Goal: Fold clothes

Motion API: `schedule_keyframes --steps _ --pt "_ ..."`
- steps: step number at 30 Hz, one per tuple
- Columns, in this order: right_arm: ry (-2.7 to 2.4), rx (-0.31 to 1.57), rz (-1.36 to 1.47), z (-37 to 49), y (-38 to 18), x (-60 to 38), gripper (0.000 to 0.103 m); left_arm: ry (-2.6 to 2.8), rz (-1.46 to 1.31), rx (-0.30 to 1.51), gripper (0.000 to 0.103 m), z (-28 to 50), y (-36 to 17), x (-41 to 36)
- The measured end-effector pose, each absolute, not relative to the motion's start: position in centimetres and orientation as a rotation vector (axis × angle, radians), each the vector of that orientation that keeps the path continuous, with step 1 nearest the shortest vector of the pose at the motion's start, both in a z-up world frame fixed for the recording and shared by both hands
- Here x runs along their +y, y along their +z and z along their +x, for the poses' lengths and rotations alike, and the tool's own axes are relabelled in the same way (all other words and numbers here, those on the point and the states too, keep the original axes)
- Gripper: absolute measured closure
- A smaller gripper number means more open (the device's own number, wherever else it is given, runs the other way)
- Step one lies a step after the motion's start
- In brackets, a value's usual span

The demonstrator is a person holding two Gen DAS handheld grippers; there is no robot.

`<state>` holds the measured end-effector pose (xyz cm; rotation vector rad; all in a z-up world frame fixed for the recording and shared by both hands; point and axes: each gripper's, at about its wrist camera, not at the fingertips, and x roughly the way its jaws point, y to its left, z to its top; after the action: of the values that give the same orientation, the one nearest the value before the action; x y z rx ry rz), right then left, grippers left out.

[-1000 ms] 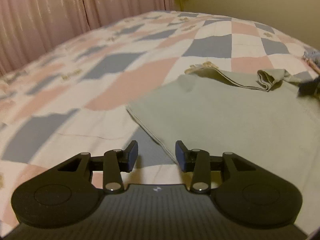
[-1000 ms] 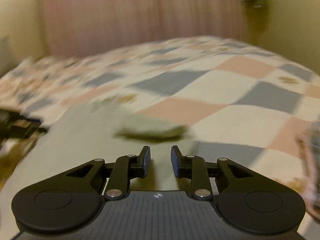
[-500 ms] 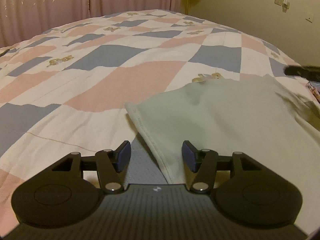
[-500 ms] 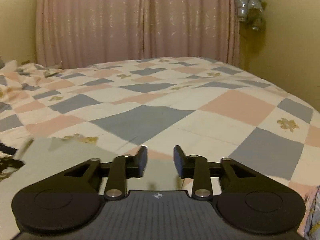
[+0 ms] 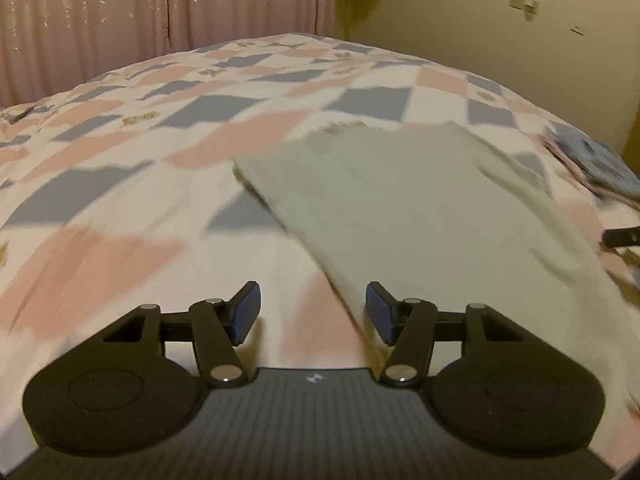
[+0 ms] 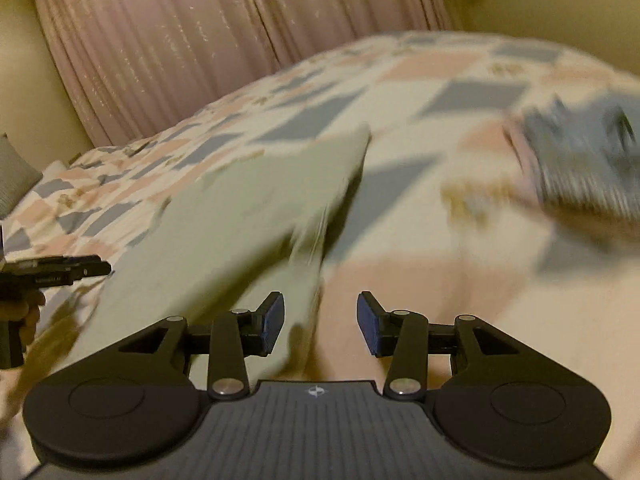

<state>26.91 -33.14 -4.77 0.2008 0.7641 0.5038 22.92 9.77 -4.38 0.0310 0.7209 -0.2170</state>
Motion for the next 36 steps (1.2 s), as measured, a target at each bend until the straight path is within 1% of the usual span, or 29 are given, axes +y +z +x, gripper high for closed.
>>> schedule_keyframes --steps 3,6,10,11,15,17,20,24,26,27,30,31,32,33,34,36 --pt "0.517 0.801 0.286 22.8 -5.1 -33.6 0.059 -0.243 0.013 0.756 0.046 17.8 -4.3 9.3" --pt "0.550 0.839 0.356 19.6 -5.4 -33.2 0.059 -0.281 -0.087 0.780 0.046 13.6 -4.3 8.8" --pt "0.571 0.864 0.395 16.8 -5.6 -32.8 0.059 -0.362 -0.148 0.801 0.046 9.9 -4.7 7.0" --pt "0.574 0.868 0.400 16.3 -5.7 -32.7 0.058 -0.374 -0.136 0.798 0.047 9.2 -4.9 6.4" --pt "0.583 0.875 0.384 14.2 -5.5 -32.1 0.058 -0.377 0.126 0.715 0.046 6.2 -4.7 3.1" --pt "0.588 0.838 0.228 12.6 -4.6 -31.1 0.058 -0.427 0.161 0.718 0.046 5.5 -4.8 2.2" --pt "0.649 0.745 -0.110 9.8 -3.6 -28.4 0.058 -0.463 0.153 0.737 0.046 5.3 -5.2 1.3" --pt "0.712 0.597 -0.582 6.5 -4.5 -24.6 0.059 -0.442 0.259 0.699 0.046 4.7 -5.5 0.0" --pt "0.742 0.525 -0.799 5.2 -5.5 -23.0 0.061 -0.425 0.371 0.658 0.045 4.1 -5.5 -0.8" --pt "0.753 0.494 -0.863 4.9 -6.0 -22.6 0.061 -0.422 0.434 0.633 0.045 3.8 -5.6 -1.2" --pt "0.782 0.410 -1.032 4.5 -7.3 -21.5 0.068 -0.422 0.611 0.562 0.044 2.7 -6.0 -2.4" --pt "0.790 0.389 -1.074 4.6 -7.7 -21.1 0.074 -0.426 0.665 0.541 0.044 2.5 -6.3 -2.9" --pt "0.796 0.382 -1.101 4.7 -7.9 -21.0 0.087 -0.431 0.716 0.522 0.044 2.3 -6.5 -3.4" --pt "0.802 0.375 -1.127 4.9 -8.1 -20.9 0.096 -0.439 0.762 0.506 0.044 2.2 -6.8 -3.9" --pt "0.798 0.378 -1.115 5.1 -7.8 -21.0 0.103 -0.445 0.804 0.486 0.044 2.0 -7.2 -4.4" --pt "0.774 0.379 -1.076 5.5 -6.9 -21.7 0.103 -0.450 0.881 0.453 0.046 1.8 -8.0 -5.3"
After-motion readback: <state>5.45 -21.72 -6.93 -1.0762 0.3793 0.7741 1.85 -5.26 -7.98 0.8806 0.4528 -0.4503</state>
